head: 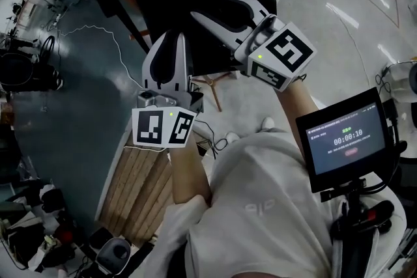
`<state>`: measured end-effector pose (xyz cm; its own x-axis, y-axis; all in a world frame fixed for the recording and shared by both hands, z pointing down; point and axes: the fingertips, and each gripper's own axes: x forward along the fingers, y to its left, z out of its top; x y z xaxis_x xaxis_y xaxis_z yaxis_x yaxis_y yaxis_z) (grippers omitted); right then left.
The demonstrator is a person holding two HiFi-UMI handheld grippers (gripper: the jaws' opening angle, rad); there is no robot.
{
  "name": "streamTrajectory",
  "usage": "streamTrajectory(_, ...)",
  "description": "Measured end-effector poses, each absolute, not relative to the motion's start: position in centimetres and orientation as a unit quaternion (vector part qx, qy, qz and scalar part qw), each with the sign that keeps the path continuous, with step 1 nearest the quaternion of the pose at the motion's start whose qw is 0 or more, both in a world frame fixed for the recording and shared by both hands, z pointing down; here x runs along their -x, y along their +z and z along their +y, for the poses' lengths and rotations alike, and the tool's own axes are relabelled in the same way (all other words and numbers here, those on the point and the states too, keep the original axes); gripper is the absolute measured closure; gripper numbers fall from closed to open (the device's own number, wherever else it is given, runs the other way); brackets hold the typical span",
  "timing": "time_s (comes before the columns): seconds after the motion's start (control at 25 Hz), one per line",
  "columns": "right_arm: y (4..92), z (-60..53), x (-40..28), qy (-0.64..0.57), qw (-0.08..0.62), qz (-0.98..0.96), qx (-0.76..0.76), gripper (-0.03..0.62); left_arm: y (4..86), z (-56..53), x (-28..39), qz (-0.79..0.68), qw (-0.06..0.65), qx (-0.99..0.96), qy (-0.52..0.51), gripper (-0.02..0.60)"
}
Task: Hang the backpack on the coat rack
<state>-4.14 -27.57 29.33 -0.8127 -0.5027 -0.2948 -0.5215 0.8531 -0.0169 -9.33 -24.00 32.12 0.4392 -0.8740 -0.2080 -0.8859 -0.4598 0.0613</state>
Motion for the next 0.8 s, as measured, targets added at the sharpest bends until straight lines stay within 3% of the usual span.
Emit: streamTrajectory(0.8,30.22,-28.02,3.68,0.014,0.138,0.953,0.268,0.441,32.79,-24.21,9.83,0.526,0.018,0.843,0.107,0.514)
